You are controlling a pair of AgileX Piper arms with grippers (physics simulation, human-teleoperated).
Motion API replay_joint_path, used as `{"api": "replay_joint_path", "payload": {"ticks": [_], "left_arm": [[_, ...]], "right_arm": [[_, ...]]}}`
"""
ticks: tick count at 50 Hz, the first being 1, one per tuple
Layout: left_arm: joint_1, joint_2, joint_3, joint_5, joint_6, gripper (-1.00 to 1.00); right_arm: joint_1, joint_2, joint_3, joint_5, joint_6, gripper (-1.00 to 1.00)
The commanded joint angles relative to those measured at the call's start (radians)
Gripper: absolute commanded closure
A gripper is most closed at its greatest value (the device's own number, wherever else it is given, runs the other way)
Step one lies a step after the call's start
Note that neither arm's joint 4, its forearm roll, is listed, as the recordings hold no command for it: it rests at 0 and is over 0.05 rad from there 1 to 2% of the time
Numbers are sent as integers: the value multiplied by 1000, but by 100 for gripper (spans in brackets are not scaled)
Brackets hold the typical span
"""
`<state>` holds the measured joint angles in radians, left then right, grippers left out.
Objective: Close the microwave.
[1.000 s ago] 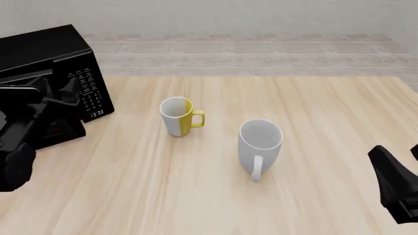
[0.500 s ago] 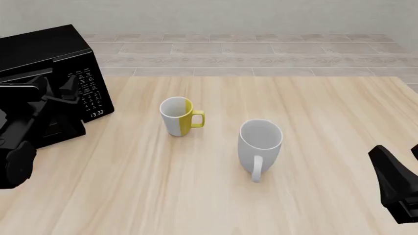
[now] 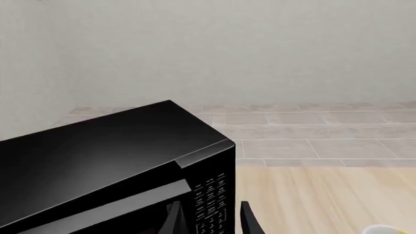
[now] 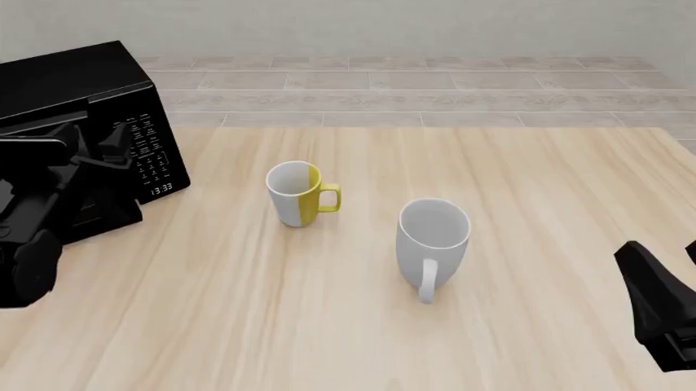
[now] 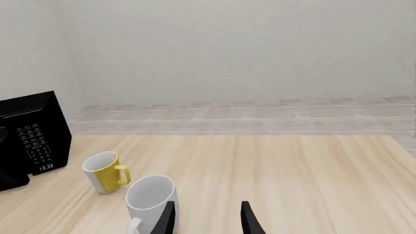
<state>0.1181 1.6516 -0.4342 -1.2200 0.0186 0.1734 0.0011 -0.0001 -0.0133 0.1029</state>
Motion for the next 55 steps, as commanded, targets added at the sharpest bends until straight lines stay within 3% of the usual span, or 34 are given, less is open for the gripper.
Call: {"api": "replay_joint_path", "payload": {"ticks": [1, 55], "left_arm": [[36, 137, 40, 219, 2, -100], [53, 212, -16, 235, -15, -100]], "right_arm": [[-3, 0, 0, 0, -1, -100], [12, 1, 0, 5, -9, -100]]}}
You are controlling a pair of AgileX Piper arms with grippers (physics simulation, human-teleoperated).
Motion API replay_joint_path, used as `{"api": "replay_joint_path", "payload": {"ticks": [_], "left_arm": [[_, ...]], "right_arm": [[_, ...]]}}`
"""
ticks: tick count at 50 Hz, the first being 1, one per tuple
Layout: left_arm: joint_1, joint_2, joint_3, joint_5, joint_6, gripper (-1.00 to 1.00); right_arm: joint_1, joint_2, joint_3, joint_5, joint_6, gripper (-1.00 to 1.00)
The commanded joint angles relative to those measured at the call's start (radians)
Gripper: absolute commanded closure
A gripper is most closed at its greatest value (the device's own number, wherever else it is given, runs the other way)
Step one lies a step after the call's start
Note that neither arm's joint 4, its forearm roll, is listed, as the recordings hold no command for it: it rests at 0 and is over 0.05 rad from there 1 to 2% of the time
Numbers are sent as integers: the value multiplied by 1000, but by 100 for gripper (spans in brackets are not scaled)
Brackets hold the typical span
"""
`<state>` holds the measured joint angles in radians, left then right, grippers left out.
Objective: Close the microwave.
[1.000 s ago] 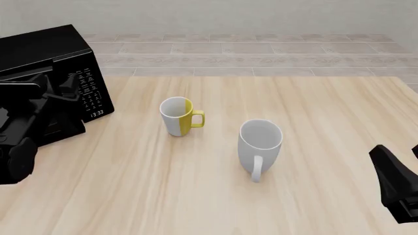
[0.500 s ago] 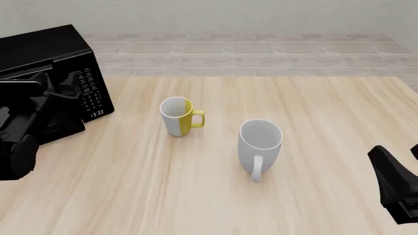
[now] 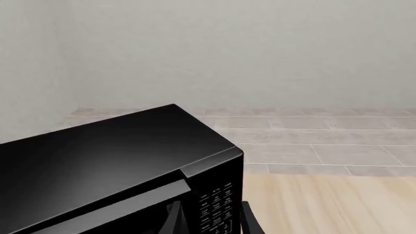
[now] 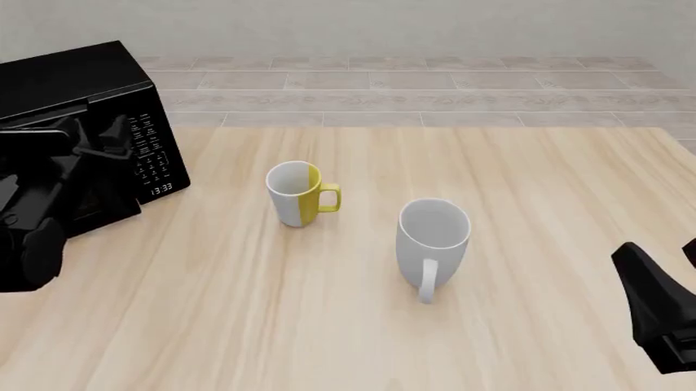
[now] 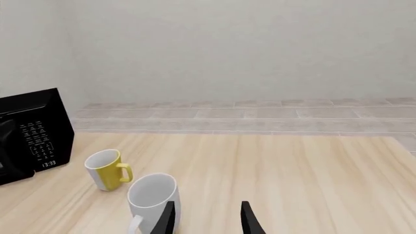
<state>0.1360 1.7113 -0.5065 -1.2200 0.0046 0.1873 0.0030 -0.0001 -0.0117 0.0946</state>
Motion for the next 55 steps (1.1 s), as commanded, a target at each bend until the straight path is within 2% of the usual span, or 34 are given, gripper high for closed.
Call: {"api": "replay_joint_path", "payload": {"ticks": [1, 55], "left_arm": [[35, 150, 55, 238, -1, -100], [56, 178, 21, 253, 4, -100]], "right_arm": [[-4, 0, 0, 3, -1, -100], [1, 0, 0, 4, -3, -100]]}}
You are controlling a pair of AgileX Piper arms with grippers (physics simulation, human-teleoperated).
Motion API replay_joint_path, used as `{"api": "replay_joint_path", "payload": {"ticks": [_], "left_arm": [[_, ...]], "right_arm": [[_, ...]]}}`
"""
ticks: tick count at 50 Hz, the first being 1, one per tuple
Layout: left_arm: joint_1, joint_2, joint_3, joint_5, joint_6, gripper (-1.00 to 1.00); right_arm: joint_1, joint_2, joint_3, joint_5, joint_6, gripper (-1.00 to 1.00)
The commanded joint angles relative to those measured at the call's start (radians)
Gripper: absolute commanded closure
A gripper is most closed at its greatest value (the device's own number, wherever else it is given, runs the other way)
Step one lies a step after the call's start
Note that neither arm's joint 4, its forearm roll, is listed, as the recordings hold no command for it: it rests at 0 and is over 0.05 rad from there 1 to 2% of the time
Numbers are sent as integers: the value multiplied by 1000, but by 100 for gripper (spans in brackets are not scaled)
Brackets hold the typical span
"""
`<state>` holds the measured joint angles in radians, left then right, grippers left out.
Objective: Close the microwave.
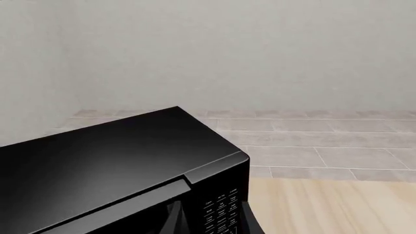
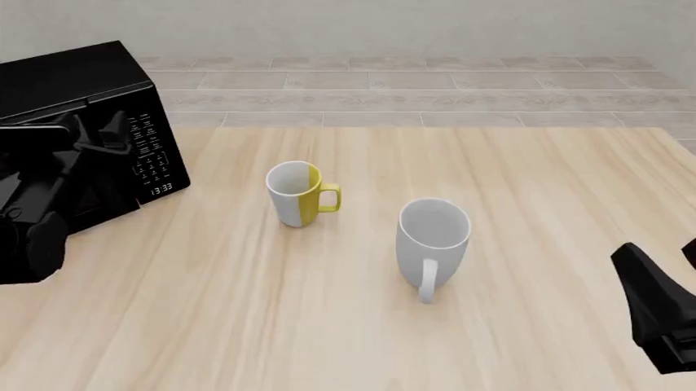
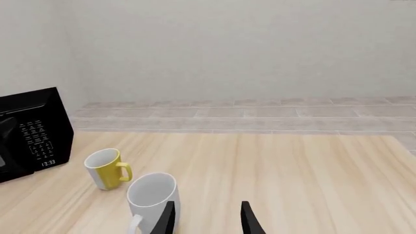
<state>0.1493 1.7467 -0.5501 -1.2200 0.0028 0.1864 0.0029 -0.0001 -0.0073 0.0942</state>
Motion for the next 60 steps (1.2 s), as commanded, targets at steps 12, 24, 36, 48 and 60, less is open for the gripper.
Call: {"api": "replay_joint_path", "payload": {"ticks": [12, 24, 36, 48, 60], "left_arm": [[52, 167, 36, 266, 17, -100], [59, 180, 8, 292, 17, -100], [70, 196, 2, 289, 19, -100], [58, 169, 32, 276, 9, -100], [27, -11, 211, 191, 38, -100]], "right_arm": [[7, -1, 0, -3, -4, -100], [7, -2, 0, -6, 2, -100], [5, -2, 0, -7, 2, -100], [3, -1, 0, -1, 4, -100], [6, 3, 0, 2, 1, -100]]}}
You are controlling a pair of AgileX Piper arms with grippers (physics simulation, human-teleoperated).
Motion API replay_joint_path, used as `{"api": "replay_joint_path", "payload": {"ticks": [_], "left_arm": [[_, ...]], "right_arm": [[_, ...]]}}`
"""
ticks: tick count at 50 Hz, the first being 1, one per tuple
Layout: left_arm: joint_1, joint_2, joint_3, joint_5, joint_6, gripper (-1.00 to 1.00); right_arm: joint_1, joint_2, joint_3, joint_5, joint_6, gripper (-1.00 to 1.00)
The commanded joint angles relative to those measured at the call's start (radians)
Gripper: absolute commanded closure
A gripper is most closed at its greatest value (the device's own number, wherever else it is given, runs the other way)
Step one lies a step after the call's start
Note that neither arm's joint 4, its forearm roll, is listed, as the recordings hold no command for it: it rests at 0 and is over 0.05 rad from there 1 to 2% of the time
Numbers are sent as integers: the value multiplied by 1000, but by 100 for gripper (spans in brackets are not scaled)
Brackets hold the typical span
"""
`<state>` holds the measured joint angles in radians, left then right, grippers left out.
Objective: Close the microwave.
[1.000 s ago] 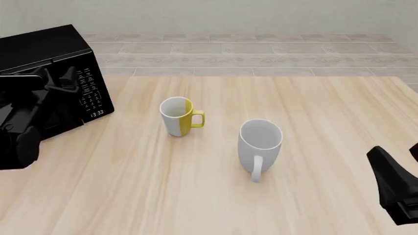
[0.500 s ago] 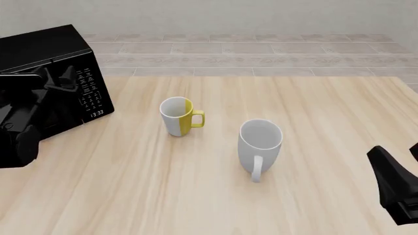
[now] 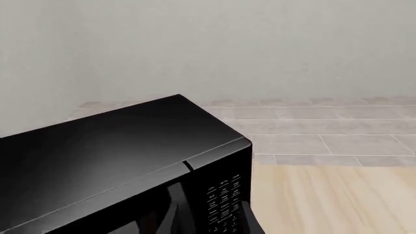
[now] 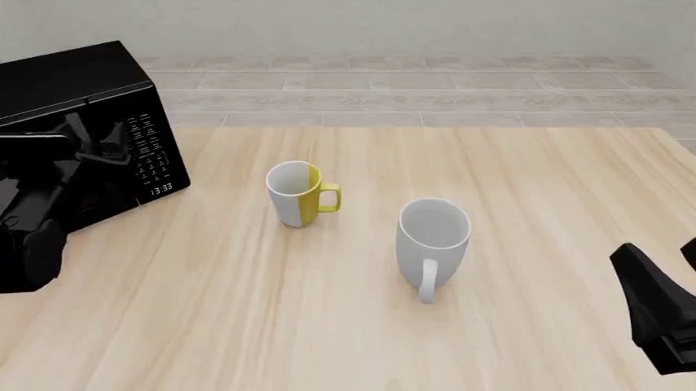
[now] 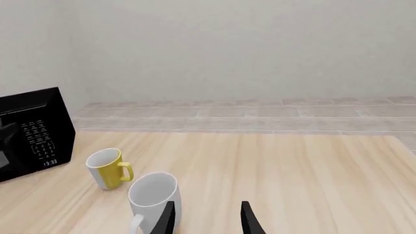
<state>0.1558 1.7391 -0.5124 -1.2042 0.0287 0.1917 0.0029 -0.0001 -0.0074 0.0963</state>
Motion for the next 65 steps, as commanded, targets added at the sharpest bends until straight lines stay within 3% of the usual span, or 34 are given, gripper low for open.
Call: {"api": "replay_joint_path", "payload": {"ticks": [1, 9, 21, 33, 49, 57, 63, 65], "left_arm": [[15, -31, 190, 182, 7, -100], [-8, -191, 279, 199, 15, -100], [-40, -300, 346, 214, 8, -100], [-67, -495, 403, 319, 9, -100], [-135, -898, 476, 581, 15, -100], [-172, -1283, 450, 926, 18, -100], [-195, -1428, 425, 1077, 17, -100], [-195, -1437, 426, 1082, 16, -100]], "right_arm": [[1, 6, 0, 2, -1, -100], [5, 19, 0, -9, -1, -100], [4, 20, 0, -6, -4, -100], [9, 34, 0, -15, -1, -100], [5, 90, 0, -63, -4, -100], [-3, 103, 0, -71, -5, -100], [1, 111, 0, -81, -8, -100], [0, 109, 0, -78, -8, -100]]}}
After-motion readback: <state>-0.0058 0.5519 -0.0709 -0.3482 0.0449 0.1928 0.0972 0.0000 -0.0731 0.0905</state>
